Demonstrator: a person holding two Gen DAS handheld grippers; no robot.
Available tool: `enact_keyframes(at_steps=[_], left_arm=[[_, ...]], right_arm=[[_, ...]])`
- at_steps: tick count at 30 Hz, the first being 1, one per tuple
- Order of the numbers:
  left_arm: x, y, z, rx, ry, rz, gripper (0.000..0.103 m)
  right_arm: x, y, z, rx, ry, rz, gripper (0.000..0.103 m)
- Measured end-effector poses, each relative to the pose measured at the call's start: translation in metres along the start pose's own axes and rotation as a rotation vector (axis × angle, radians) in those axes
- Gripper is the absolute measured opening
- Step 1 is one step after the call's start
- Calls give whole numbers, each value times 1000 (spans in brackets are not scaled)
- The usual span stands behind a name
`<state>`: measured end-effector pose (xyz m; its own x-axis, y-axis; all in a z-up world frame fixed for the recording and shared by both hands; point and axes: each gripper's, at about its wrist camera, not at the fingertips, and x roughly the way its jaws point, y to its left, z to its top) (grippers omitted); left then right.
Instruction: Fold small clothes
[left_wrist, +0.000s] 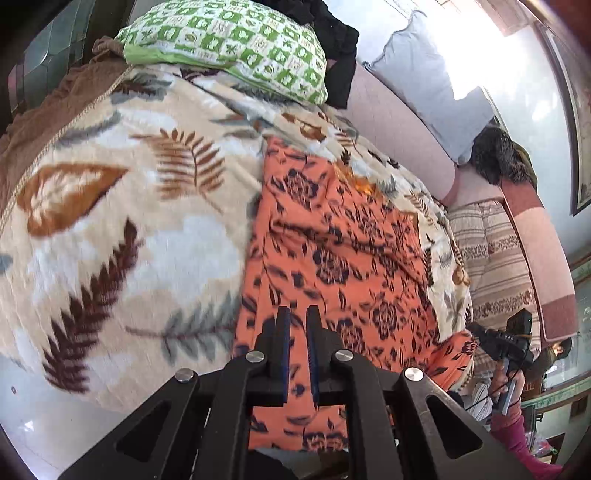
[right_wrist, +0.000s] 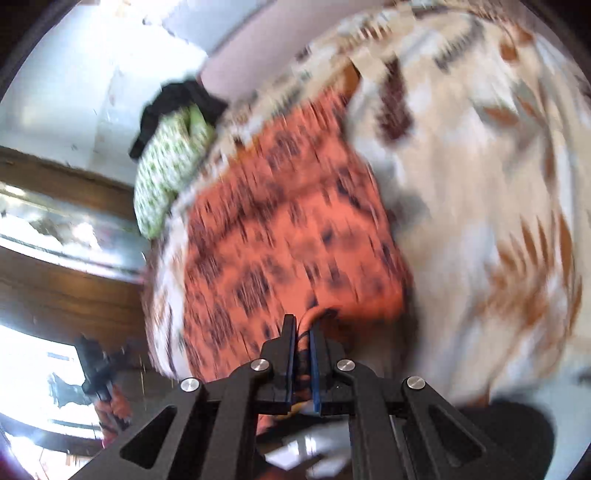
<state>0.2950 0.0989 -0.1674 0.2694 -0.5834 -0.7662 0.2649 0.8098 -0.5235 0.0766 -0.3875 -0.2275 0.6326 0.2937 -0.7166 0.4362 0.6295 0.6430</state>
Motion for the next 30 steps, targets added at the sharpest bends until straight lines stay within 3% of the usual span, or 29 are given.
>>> enact_keyframes(at_steps=[4, 7, 9, 11, 16, 19, 20, 22, 23, 25, 30], left_arm=[[10, -4, 24, 11, 20, 34, 8], [16, -3, 9, 56, 63, 98, 11], [21, 6, -10, 67, 99, 130, 29], [30, 21, -35, 55, 136, 180, 63], [56, 56, -94, -3, 261, 219, 64], [64, 65, -114, -29, 252, 145, 64], [68, 67, -119, -34, 257, 136, 64], [76, 71, -131, -46, 272, 133, 64], [79, 73, -136, -47, 273, 119, 64], [80, 72, -145, -41, 256, 91, 64], [76, 72, -156, -30, 188, 58, 61]], right_arm=[[9, 8, 66, 23, -118, 5, 6], [19, 8, 89, 26, -65, -9, 6], [26, 12, 80, -11, -4, -24, 7], [35, 12, 65, -49, 57, -55, 7], [43, -11, 9, 11, 137, -48, 8], [42, -17, -22, 19, 141, -43, 12], [39, -16, -29, 20, 132, -33, 18], [31, -14, -42, 32, 117, -11, 54], [26, -14, -48, 45, 100, 2, 86], [20, -7, -56, 45, 59, 21, 89], [27, 13, -62, -3, 90, -28, 89]])
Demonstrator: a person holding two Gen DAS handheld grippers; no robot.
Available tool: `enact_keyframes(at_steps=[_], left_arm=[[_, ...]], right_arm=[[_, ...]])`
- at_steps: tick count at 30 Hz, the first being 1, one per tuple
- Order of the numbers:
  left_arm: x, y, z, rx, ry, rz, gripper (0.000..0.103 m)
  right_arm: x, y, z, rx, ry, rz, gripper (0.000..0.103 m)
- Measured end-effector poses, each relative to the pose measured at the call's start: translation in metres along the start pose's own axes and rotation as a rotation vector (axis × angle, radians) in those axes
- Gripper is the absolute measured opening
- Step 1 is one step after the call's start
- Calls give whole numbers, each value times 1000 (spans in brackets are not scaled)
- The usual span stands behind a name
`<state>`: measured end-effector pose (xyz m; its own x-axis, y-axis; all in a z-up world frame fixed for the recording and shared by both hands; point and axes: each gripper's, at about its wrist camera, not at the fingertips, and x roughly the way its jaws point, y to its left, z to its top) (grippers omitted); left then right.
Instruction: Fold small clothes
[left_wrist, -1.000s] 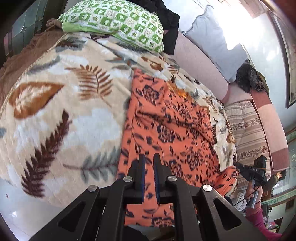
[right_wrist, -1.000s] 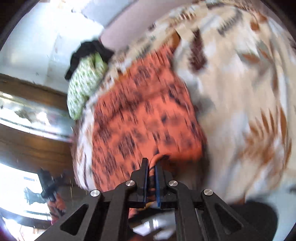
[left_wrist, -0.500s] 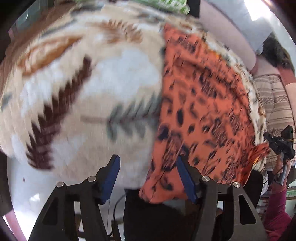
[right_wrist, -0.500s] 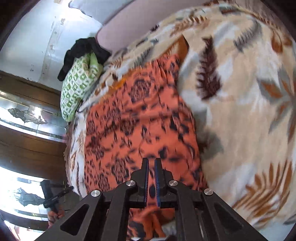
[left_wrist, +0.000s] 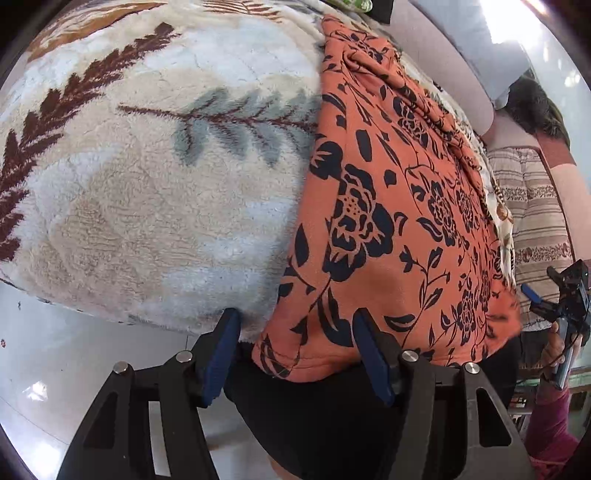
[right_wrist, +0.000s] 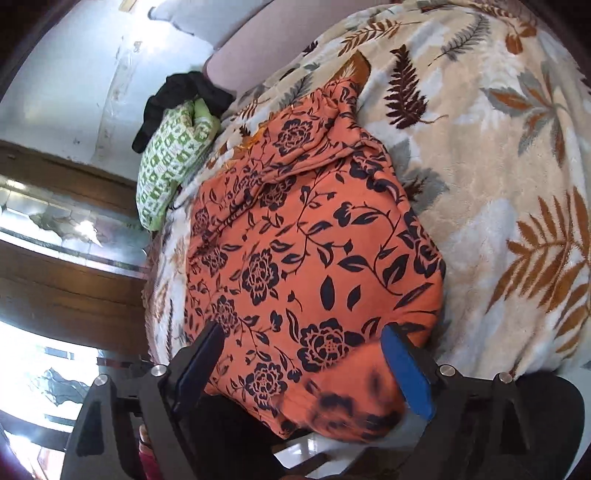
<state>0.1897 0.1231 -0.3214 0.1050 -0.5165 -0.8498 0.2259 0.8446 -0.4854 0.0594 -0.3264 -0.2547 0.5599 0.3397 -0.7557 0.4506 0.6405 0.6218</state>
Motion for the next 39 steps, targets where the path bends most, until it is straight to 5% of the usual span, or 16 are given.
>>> enact_keyframes(at_steps=[2, 4, 9, 13, 18, 19, 21, 22, 26, 28, 32, 33, 35, 36, 37, 39], left_arm=[[-2, 1, -5, 24, -18, 1, 29], [-8, 1, -6, 33, -26, -51, 16], [-24, -13, -10, 115, -108, -77, 17], [-12, -21, 3, 103, -115, 13, 75], [-1, -27, 15, 97, -58, 51, 75], [-1, -30, 15, 102, -51, 51, 66], [2, -34, 16, 114, -14, 31, 25], [5, -36, 17, 118, 7, 39, 19], [15, -48, 21, 165, 44, 73, 23], [19, -47, 24, 160, 75, 24, 45], [23, -54, 27, 174, 84, -4, 51], [25, -58, 27, 183, 80, -3, 49], [28, -64, 28, 196, 74, 7, 20], [28, -60, 28, 193, 74, 14, 19], [27, -56, 28, 178, 75, 9, 16], [29, -50, 31, 149, 78, -10, 15]], right_arm=[[6, 0, -3, 9, 14, -3, 89], [13, -3, -7, 26, 31, -8, 89], [22, -15, -14, 56, 52, -31, 89], [23, -22, -16, 74, 57, -46, 89], [15, -25, -20, 51, 48, -117, 89], [12, -27, -21, 45, 41, -143, 89], [8, -34, -24, 49, 32, -180, 89], [7, -39, -25, 58, 25, -196, 89], [4, -60, -29, 92, -6, -282, 89], [4, -70, -29, 86, -16, -305, 89], [24, -93, -28, 105, 67, -194, 87], [30, -93, -32, 103, 95, -161, 80], [36, -86, -41, 64, 128, -168, 64], [37, -79, -45, 17, 131, -185, 34], [37, -73, -48, -27, 139, -194, 19], [37, -67, -50, -48, 127, -209, 14]])
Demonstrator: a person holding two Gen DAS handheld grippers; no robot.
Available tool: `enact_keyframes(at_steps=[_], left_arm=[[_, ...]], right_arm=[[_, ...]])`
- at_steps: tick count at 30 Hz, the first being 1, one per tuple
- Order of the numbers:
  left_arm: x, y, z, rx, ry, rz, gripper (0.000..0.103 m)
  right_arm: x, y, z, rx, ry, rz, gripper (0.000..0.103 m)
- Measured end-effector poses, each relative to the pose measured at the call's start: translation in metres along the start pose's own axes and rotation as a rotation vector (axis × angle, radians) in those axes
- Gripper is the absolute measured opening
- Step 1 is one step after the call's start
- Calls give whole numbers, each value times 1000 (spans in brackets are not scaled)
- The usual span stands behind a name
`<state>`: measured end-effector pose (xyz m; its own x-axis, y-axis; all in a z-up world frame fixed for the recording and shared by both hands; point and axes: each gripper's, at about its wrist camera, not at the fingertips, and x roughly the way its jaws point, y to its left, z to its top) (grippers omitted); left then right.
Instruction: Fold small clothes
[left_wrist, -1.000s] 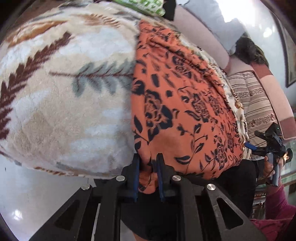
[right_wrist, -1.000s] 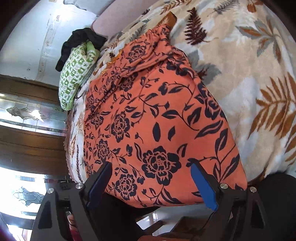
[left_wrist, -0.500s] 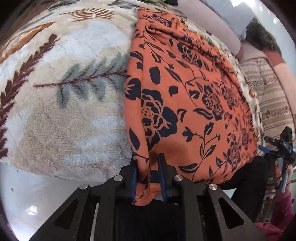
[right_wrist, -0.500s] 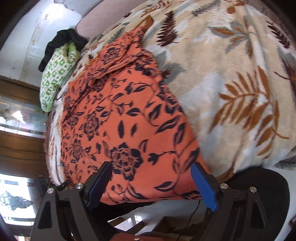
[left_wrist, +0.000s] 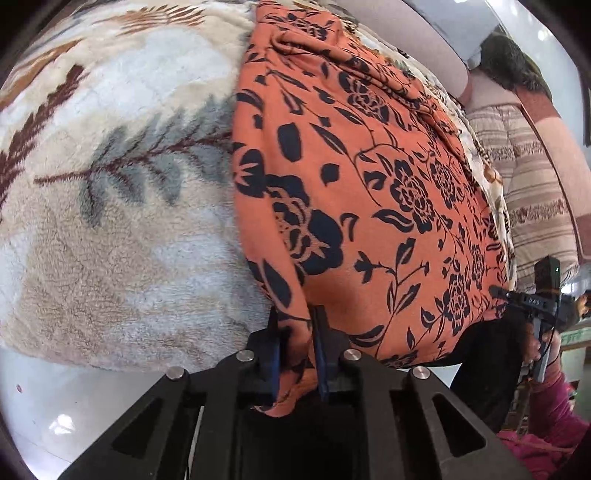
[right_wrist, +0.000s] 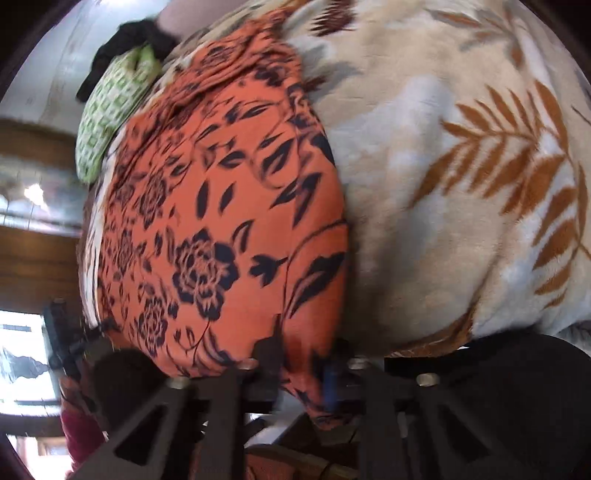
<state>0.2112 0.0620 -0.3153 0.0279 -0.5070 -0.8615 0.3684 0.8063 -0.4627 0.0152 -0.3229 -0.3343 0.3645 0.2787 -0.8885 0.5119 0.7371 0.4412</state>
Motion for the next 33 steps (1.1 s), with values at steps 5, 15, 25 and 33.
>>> enact_keyframes(at_steps=[5, 15, 25, 33], left_arm=[[0, 10, 1, -33, 18, -51, 21], [-32, 1, 23, -19, -49, -106, 8], [-80, -16, 189, -13, -192, -197, 8], [7, 35, 352, -291, -250, -110, 8]], right_arm=[[10, -12, 2, 90, 28, 31, 17], [-41, 32, 32, -14, -73, 183, 12], [-65, 73, 187, 28, -289, 232, 12], [10, 39, 355, 280, -367, 297, 16]])
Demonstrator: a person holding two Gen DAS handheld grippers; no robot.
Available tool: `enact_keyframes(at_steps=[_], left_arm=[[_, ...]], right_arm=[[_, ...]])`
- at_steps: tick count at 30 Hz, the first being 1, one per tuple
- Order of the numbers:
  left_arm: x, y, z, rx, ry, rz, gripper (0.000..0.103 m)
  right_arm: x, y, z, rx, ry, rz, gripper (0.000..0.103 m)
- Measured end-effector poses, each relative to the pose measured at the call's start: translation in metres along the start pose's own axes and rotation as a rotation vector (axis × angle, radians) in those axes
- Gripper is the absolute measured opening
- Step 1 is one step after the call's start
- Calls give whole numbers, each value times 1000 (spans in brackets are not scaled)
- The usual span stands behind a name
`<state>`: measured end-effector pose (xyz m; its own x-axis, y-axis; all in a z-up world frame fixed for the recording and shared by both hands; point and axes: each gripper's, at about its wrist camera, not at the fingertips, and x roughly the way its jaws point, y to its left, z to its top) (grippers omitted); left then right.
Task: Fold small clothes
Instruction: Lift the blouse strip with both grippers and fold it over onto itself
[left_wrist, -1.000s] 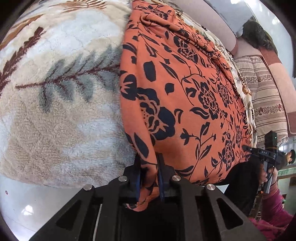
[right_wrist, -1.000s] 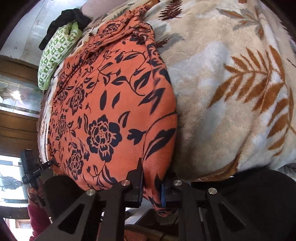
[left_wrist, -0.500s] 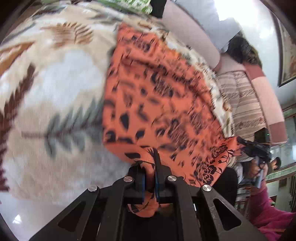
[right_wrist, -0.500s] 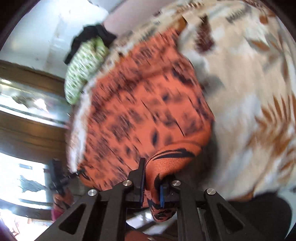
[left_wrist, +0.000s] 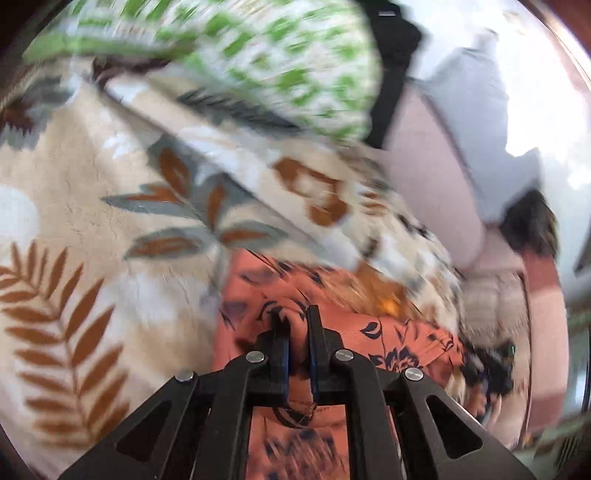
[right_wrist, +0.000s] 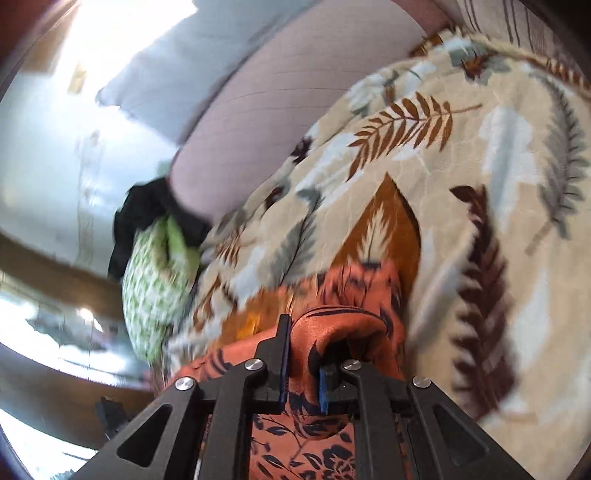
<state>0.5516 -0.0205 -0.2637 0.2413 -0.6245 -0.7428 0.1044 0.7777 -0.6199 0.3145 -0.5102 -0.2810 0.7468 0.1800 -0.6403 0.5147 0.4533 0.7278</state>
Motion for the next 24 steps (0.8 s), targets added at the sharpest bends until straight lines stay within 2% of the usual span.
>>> enact_keyframes(at_steps=[2, 4, 6, 9, 10, 11, 12, 13, 14, 15, 17, 18, 19, 21, 24], left_arm=[[31, 16, 4, -75, 22, 28, 8], [33, 26, -1, -125, -42, -42, 8], [22, 30, -5, -131, -73, -89, 8], [-2, 38, -8, -184, -149, -164, 9], [-10, 38, -12, -204, -172, -167, 17], [-18, 37, -14, -217, -208, -151, 41], [-30, 34, -19, -220, -257, -118, 54], [-44, 27, -27, -220, -309, -72, 64], [-56, 21, -36, -218, -348, -45, 64], [-68, 14, -45, -207, -382, -48, 64], [-92, 4, -62, -189, -422, -61, 64], [-104, -3, -77, -185, -462, -39, 66], [-109, -10, -91, -180, -485, -14, 73], [-108, -19, -121, -181, -475, 30, 76], [-79, -21, -154, -199, -415, 24, 76]], right_arm=[[36, -23, 13, 113, 37, 7, 20], [53, -47, 17, 204, 35, 40, 22], [53, -62, 18, 256, 22, 118, 23], [30, -68, 27, 241, -28, 170, 26], [20, -69, 29, 246, -61, 170, 28], [5, -70, 30, 258, -117, 146, 48], [-10, -70, 29, 271, -168, 137, 82], [-27, -69, 27, 284, -228, 154, 91], [-42, -67, 25, 286, -275, 176, 93], [-52, -59, 22, 263, -291, 171, 93], [-57, -29, 17, 128, -236, 106, 93], [-52, -11, 10, 45, -185, 65, 91], [-45, 10, 0, -49, -135, 12, 91], [-21, 46, -31, -228, -33, -72, 81], [33, 85, -84, -417, 130, -180, 55]])
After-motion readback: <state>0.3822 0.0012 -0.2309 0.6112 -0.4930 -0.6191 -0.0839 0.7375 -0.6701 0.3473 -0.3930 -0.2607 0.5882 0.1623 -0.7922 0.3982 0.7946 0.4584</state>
